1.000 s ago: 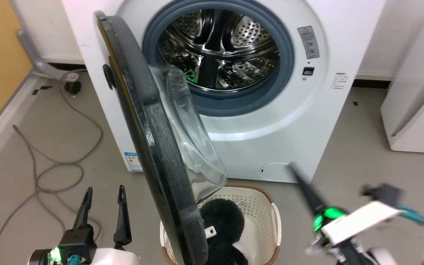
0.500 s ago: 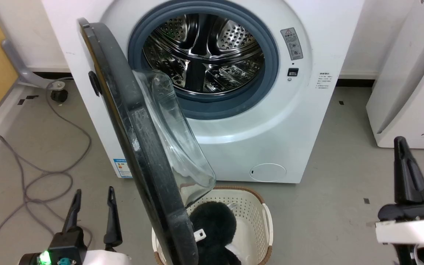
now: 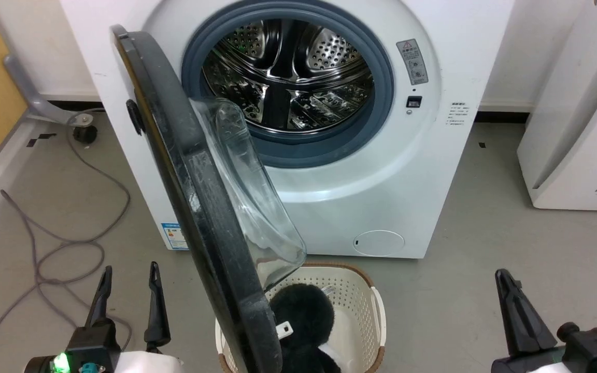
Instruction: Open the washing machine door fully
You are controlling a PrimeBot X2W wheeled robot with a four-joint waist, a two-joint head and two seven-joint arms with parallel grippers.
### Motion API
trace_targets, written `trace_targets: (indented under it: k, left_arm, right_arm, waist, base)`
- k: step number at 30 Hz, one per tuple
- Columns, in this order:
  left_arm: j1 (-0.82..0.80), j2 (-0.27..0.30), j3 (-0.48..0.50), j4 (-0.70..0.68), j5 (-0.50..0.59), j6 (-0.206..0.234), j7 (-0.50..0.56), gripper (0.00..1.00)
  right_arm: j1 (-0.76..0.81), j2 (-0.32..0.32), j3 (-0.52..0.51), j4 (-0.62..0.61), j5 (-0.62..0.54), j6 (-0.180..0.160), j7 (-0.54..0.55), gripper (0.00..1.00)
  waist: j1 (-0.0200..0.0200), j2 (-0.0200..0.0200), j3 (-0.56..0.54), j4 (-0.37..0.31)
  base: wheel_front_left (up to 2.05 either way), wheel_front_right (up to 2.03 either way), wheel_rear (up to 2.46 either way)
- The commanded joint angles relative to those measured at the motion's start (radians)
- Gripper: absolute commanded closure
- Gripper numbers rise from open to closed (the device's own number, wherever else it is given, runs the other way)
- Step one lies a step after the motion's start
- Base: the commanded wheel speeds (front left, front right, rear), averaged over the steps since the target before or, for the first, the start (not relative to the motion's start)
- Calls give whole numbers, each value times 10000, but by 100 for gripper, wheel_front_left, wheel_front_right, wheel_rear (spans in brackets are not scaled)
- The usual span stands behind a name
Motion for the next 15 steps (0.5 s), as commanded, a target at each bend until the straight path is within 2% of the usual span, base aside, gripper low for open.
trace_targets:
  k: [1, 2, 3, 4, 5, 10, 15]
  left_arm:
    - [-31, 12, 34, -60, 73, 73, -51, 0]
    - [-64, 12, 74, -135, 63, 95, -51, 0]
    - [-97, 15, 114, -214, 71, 100, -51, 0]
    - [-139, 19, 165, -293, 75, 101, -51, 91]
    - [-192, 38, 190, -380, 87, 74, -51, 100]
    - [-884, 57, 215, -1901, 106, -71, -51, 100]
    - [-1618, 42, -489, -3840, 119, -378, -51, 100]
  right_arm:
    - [115, 91, -37, 66, -10, 8, -35, 100]
    - [133, 130, -72, 129, 42, 8, -35, 54]
    - [150, 165, -92, 203, 110, 8, -35, 0]
    - [152, 190, -98, 245, 140, 8, -35, 0]
    - [149, 208, -112, 267, 138, 8, -35, 0]
    - [146, 259, -360, 307, 103, 8, -35, 0]
    - [175, 272, -439, 320, 172, 8, -35, 0]
  waist:
    - [0, 0, -5, 47]
    - [0, 0, -6, 74]
    - [0, 0, -13, 97]
    - [0, 0, -21, 123]
    - [0, 0, -30, 145]
    - [0, 0, -25, 334]
    - [0, 0, -37, 527]
  base:
    - [0, 0, 0]
    - [0, 0, 0]
    - [0, 0, 0]
    - [0, 0, 0]
    - [0, 0, 0]
    - [0, 0, 0]
    - [0, 0, 0]
